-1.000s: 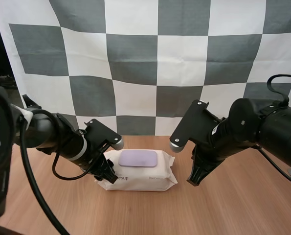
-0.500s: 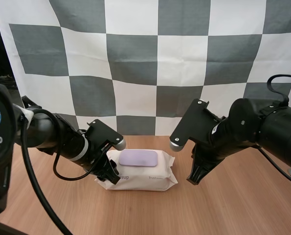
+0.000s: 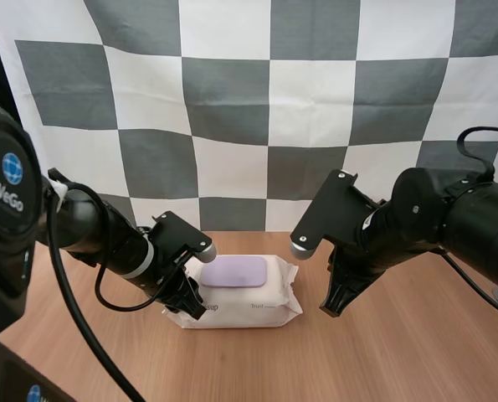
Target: Open the wet wipes lid
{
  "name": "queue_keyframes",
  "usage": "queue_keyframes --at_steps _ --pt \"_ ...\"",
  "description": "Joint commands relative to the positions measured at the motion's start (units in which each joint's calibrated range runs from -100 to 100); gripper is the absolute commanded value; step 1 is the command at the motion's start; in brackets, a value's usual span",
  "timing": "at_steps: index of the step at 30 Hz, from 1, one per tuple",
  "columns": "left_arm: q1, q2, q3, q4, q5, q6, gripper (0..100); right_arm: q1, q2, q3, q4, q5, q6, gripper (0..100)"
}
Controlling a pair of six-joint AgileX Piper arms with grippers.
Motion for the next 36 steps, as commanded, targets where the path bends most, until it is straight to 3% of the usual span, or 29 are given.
queue_keyframes --at_steps 1,4,7,15,24,27,30,32,36 --pt "0.02 -0.1 0.1 0.1 -0.8 0.0 41 0.0 0.0 0.0 -0.1 -0.1 0.0 0" --pt "0.02 -0.4 0.1 0.1 -1.4 0.0 26 0.0 0.0 0.0 -0.1 -0.1 0.0 0" --pt "0.02 -0.4 0.1 0.1 -1.4 0.0 0 0.0 0.0 0.0 -0.1 -0.1 0.0 0" --pt "0.02 -0.4 0.1 2.9 9.3 -0.2 0 0.0 0.0 0.0 0.2 -3.4 -2.7 0" --pt "0.02 -3.0 -0.1 0.3 16.7 -0.1 0 0.0 0.0 0.2 14.5 0.5 -27.3 0" --pt "0.02 -6.9 -0.1 -0.7 20.8 0.2 0 0.0 0.0 2.8 16.8 1.5 -38.7 0" --pt "0.02 -10.6 -0.3 -0.7 24.8 0.4 0 0.0 0.1 6.2 17.8 1.5 -41.1 0" --pt "0.02 -12.3 -0.3 -0.7 26.7 0.4 0 0.0 0.4 7.5 19.6 1.5 -41.1 8" --pt "0.02 -14.6 -0.3 -0.7 32.3 0.3 0 0.0 0.5 8.0 25.9 0.4 -41.1 38"
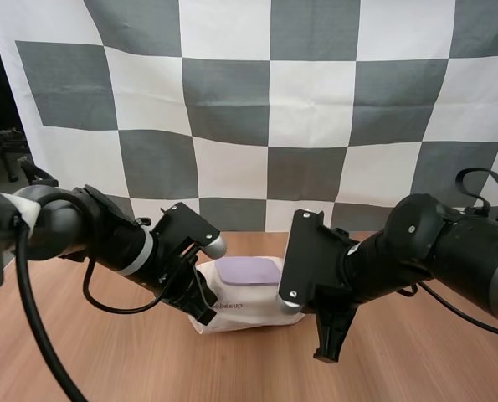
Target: Open the wet wipes lid
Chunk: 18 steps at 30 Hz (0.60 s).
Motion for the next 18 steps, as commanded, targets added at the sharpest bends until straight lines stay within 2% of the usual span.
queue_keyframes --at_steps 1,3,8,13,18 --pt "0.02 -0.5 -0.2 -0.1 2.7 -0.5 0 0.0 0.0 0.0 4.6 -1.4 -10.0 43" --pt "0.02 -0.5 -0.2 -0.1 3.7 -0.7 0 0.0 0.0 0.0 6.3 -1.9 -10.0 46" --pt "0.02 -0.5 -0.2 -0.1 6.9 -0.7 0 1.0 0.0 0.0 11.4 -2.3 -10.0 46" --pt "0.02 -0.6 -0.2 -0.1 7.0 -0.7 0 3.0 1.6 0.0 11.5 -5.6 -10.0 46" --pt "0.02 -0.6 -0.2 -0.1 7.0 -0.7 0 3.0 6.0 0.0 11.2 -10.6 -10.0 46"
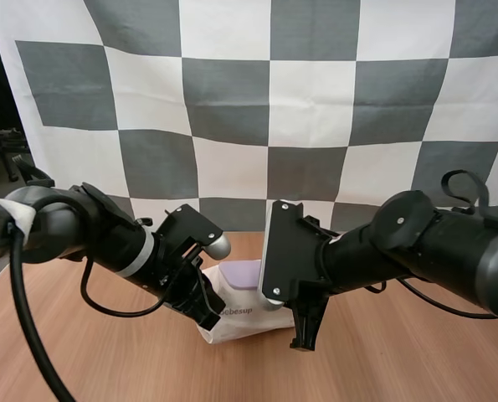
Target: Open the wet wipes lid
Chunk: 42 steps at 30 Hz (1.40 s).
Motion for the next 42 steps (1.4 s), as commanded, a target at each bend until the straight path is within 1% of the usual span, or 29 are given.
queue_keyframes --at_steps 1,8,13,26,31,35,42 --pt "0.02 -0.1 0.0 -0.1 0.0 0.0 0 0.0 2.1 0.0 -0.1 -2.4 0.0 46" --pt "0.02 -0.1 0.0 -0.1 0.0 0.0 0 0.0 6.4 0.0 2.8 -10.3 0.0 46" --pt "0.02 -0.1 0.0 -0.1 0.0 0.0 0 0.0 7.7 0.0 3.0 -13.0 0.0 46" --pt "0.02 -0.1 0.0 -0.8 0.2 0.2 0 0.0 7.8 0.0 3.4 -11.6 0.0 46" --pt "0.02 -0.1 0.0 -0.9 0.2 0.2 0 0.0 7.8 0.0 6.1 -11.6 0.0 46" --pt "0.02 -0.1 0.0 -0.9 0.2 0.2 0 0.0 7.8 0.0 6.1 -11.6 0.0 46" --pt "0.02 -0.1 0.0 -0.9 0.2 0.2 0 0.0 11.0 0.0 6.1 -12.0 0.0 46"
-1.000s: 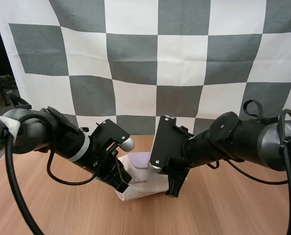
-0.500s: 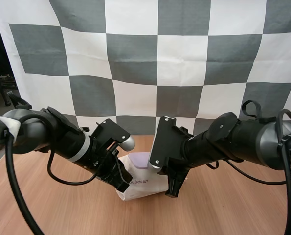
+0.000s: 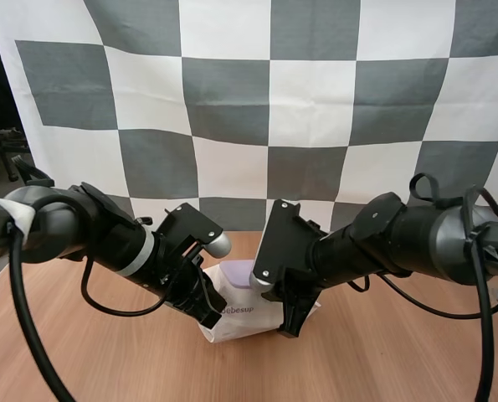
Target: Open the wet wipes lid
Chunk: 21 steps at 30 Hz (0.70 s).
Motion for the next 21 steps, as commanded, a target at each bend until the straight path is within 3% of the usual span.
queue_keyframes --at_steps 1,10,21 --pt "0.02 -0.1 0.0 0.0 0.1 0.0 0 0.0 0.7 0.0 0.0 -0.3 0.0 46" --pt "0.02 -0.1 0.0 0.0 0.1 0.0 0 0.0 0.8 -0.2 0.5 -2.4 0.0 46" --pt "0.02 -0.1 0.0 0.0 0.1 0.0 0 0.0 0.8 -0.2 4.6 -3.6 0.0 38"
